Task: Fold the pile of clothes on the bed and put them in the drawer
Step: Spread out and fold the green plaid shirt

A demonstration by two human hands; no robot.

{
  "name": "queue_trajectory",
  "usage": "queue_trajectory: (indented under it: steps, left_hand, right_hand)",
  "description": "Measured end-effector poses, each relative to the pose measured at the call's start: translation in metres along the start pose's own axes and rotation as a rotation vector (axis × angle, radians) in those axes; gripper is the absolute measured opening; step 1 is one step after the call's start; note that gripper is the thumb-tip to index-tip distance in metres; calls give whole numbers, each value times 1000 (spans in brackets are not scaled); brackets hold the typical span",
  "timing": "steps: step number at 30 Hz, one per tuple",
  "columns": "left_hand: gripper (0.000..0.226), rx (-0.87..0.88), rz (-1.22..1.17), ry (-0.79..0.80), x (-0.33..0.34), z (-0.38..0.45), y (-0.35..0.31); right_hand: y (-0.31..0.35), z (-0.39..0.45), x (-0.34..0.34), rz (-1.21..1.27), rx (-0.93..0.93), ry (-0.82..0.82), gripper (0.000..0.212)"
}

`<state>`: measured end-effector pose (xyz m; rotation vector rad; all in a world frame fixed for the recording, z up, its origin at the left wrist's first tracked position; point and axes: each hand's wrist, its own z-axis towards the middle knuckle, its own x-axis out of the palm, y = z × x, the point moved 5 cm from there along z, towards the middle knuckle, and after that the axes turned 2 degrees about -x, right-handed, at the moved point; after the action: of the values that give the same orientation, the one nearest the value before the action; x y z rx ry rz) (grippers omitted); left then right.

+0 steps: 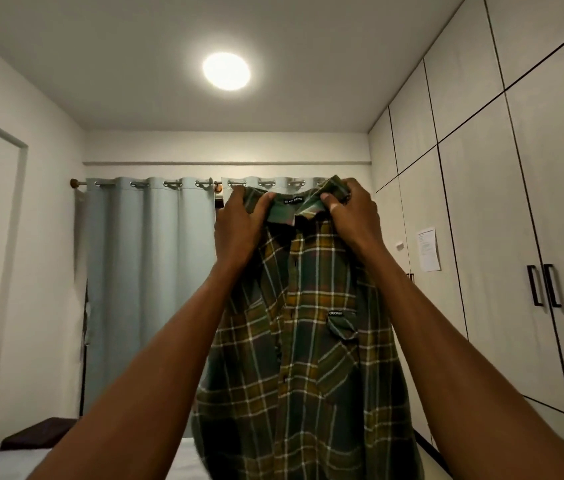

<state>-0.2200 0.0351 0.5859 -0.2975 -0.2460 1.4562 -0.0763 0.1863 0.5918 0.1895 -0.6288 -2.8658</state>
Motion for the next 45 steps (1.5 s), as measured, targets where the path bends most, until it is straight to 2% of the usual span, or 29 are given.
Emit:
queue_trajectory:
  steps: [3, 7, 12, 14, 17, 20, 22, 25, 28, 32, 36, 40, 45]
  left_hand:
    - [42, -75, 26, 246, -12, 12, -9]
    - [47, -318, 74, 615, -27, 17, -8]
    - [71, -607, 246, 872, -4, -41, 52]
    - [75, -684, 279, 936, 13, -100, 95]
    - [62, -820, 296, 1022, 34, -234, 168]
    - [50, -992, 195, 1097, 39, -380, 219]
    - [41, -1074, 146, 1129, 34, -465, 241]
    - [30, -1178, 81, 1151, 26, -571, 260]
    - [27, -1213, 113, 1132, 29, -614, 278]
    - [34, -1124, 242, 1067, 48, -623, 307]
    - [38, -1014, 363, 1010, 70, -620, 325]
    - [35, -1012, 435, 959, 85, -632, 349]
    - [36, -1040, 530, 985, 101, -651, 374]
  right_hand:
    - [8, -1, -13, 97, 90, 145, 35]
    - [16, -5, -23, 66, 220, 419, 16]
    - [-38, -46, 7, -27, 403, 605, 25]
    - [-88, -95, 31, -91, 507, 715, 29]
    - [-167, -213, 63, -118, 619, 866, 31]
    - [-228, -344, 79, -80, 685, 940, 40]
    - [-265, -425, 81, -100, 732, 994, 36]
    - [-319, -535, 78, -149, 904, 1068, 31]
    - [-346, -585, 77, -148, 934, 1061, 25]
    - [-364, -588, 83, -205, 876, 1027, 17]
    - [-391, -584, 99, -378, 781, 1019, 19]
    - [-418, -589, 120, -532, 685, 988, 21]
    - [-444, -603, 140, -739, 603, 1012, 28]
